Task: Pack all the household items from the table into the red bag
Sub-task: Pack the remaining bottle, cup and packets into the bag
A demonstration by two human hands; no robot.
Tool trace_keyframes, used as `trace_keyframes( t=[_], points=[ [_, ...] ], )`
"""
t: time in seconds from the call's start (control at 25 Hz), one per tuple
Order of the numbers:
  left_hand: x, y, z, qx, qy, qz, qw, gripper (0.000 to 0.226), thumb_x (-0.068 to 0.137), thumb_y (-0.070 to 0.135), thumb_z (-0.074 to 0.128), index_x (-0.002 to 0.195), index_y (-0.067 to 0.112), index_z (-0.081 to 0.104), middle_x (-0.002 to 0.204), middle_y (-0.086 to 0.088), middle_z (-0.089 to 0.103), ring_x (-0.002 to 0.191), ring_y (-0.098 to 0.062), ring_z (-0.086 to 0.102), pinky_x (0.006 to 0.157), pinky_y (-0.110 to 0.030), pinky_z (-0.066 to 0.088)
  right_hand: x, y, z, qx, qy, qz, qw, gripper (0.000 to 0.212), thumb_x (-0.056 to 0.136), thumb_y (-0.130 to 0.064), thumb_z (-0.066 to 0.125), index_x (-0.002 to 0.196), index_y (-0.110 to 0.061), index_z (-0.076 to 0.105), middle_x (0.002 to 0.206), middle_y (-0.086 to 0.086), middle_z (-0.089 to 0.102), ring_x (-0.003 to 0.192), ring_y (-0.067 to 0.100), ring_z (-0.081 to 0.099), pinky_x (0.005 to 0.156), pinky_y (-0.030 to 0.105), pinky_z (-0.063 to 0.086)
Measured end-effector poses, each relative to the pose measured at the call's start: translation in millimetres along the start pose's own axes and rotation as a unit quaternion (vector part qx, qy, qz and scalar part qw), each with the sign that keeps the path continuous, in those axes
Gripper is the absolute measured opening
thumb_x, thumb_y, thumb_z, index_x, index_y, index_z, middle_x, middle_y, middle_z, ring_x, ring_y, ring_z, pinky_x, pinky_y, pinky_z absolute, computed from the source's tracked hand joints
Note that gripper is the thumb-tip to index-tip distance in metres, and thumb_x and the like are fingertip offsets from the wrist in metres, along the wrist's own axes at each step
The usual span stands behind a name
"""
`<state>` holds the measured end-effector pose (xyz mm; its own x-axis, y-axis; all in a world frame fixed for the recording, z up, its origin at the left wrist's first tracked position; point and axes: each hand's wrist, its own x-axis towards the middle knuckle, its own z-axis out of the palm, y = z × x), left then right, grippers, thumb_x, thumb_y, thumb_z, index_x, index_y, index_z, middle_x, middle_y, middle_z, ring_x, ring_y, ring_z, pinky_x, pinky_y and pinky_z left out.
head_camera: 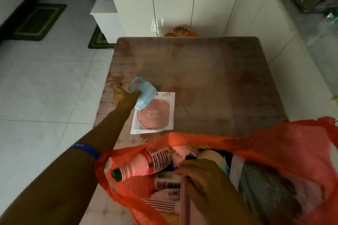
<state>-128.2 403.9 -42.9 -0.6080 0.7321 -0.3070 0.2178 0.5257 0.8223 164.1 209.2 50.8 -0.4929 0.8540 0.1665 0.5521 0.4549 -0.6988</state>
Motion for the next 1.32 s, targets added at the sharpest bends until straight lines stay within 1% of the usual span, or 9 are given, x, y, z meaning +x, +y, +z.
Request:
trace_keyframes(
  t=[0.32,0.48,0.56,0.72,0.84,1.0,1.08,1.2,1.32],
  points=[
    [-10,19,8,0.052,-0.143,0.017,0.988,0.017,0.079,0.002,0.072,0.080,0.010,0.057,0.093,-0.013,0.057,0.089,-0.025,0.054,0.058,-0.022,0.042,-27,-1,-8,0.006,0.000,0.079,0.997,0.027,0.083,-0.022,0.067,0.108,-0.028,0.072,0.116,-0.016,0.067,0.113,-0.004,0.054,0.100,0.020,0.042],
    [-92,76,-13,-0.058,-0.143,0.142,0.978,0.023,0.075,0.013,0.079,0.086,0.003,0.063,0.096,-0.008,0.065,0.091,-0.019,0.063,0.065,-0.021,0.053,-37,0,-44,0.107,0.084,0.182,0.974,0.027,0.090,-0.031,0.063,0.116,-0.037,0.067,0.123,-0.029,0.061,0.116,-0.008,0.054,0.096,0.009,0.041],
    [-159,98,-36,0.003,-0.173,0.317,0.933,0.026,0.072,0.029,0.079,0.086,0.014,0.064,0.104,0.003,0.061,0.094,0.001,0.059,0.069,-0.010,0.052,-40,12,-77,0.119,0.119,0.248,0.954,0.030,0.091,-0.040,0.065,0.119,-0.029,0.067,0.123,-0.015,0.066,0.115,0.006,0.060,0.097,0.022,0.048],
    [-281,85,-47,0.125,-0.219,0.561,0.789,0.022,0.069,0.028,0.081,0.084,0.023,0.065,0.114,0.002,0.055,0.104,-0.009,0.054,0.079,-0.018,0.052,-69,11,-110,0.340,0.300,0.275,0.848,0.057,0.083,-0.059,0.064,0.135,-0.040,0.051,0.137,-0.012,0.057,0.125,0.020,0.056,0.099,0.041,0.049],
    [-326,59,-24,0.235,-0.252,0.584,0.735,0.030,0.059,0.016,0.086,0.084,0.015,0.070,0.114,-0.012,0.064,0.107,-0.027,0.058,0.064,-0.038,0.060,-82,7,-111,0.195,0.311,0.238,0.899,0.047,0.081,-0.046,0.065,0.127,-0.040,0.057,0.135,-0.021,0.056,0.127,0.001,0.049,0.097,0.019,0.045],
    [-345,45,-6,0.343,-0.338,0.538,0.692,0.061,0.078,0.025,0.071,0.134,0.015,0.051,0.149,-0.013,0.041,0.133,-0.028,0.043,0.095,-0.041,0.052,-84,9,-93,-0.080,0.167,0.132,0.974,0.039,0.087,-0.038,0.055,0.116,-0.017,0.070,0.136,0.000,0.059,0.132,0.022,0.048,0.105,0.045,0.041],
    [-343,51,-21,0.268,-0.377,0.497,0.734,0.056,0.085,0.034,0.061,0.138,0.024,0.047,0.149,-0.002,0.042,0.135,-0.017,0.041,0.103,-0.031,0.046,-87,13,-83,-0.138,0.039,0.152,0.978,0.044,0.087,-0.043,0.058,0.124,-0.022,0.067,0.143,-0.002,0.052,0.132,0.022,0.048,0.105,0.045,0.041],
    [-305,91,-60,0.072,-0.349,0.340,0.870,0.033,0.083,0.044,0.061,0.116,0.035,0.062,0.118,0.014,0.065,0.105,-0.003,0.063,0.081,-0.022,0.057,-80,21,-91,-0.213,-0.074,0.212,0.951,0.055,0.082,-0.055,0.058,0.134,-0.038,0.053,0.151,-0.011,0.039,0.131,0.020,0.041,0.101,0.041,0.039],
    [-213,113,-79,-0.111,-0.173,0.207,0.956,0.017,0.083,0.032,0.065,0.096,0.022,0.070,0.090,0.001,0.075,0.080,-0.015,0.072,0.060,-0.016,0.056,-65,14,-83,-0.234,-0.079,0.222,0.943,0.051,0.075,-0.047,0.059,0.125,-0.039,0.059,0.148,-0.004,0.044,0.135,0.026,0.039,0.100,0.046,0.042]
  ],
)
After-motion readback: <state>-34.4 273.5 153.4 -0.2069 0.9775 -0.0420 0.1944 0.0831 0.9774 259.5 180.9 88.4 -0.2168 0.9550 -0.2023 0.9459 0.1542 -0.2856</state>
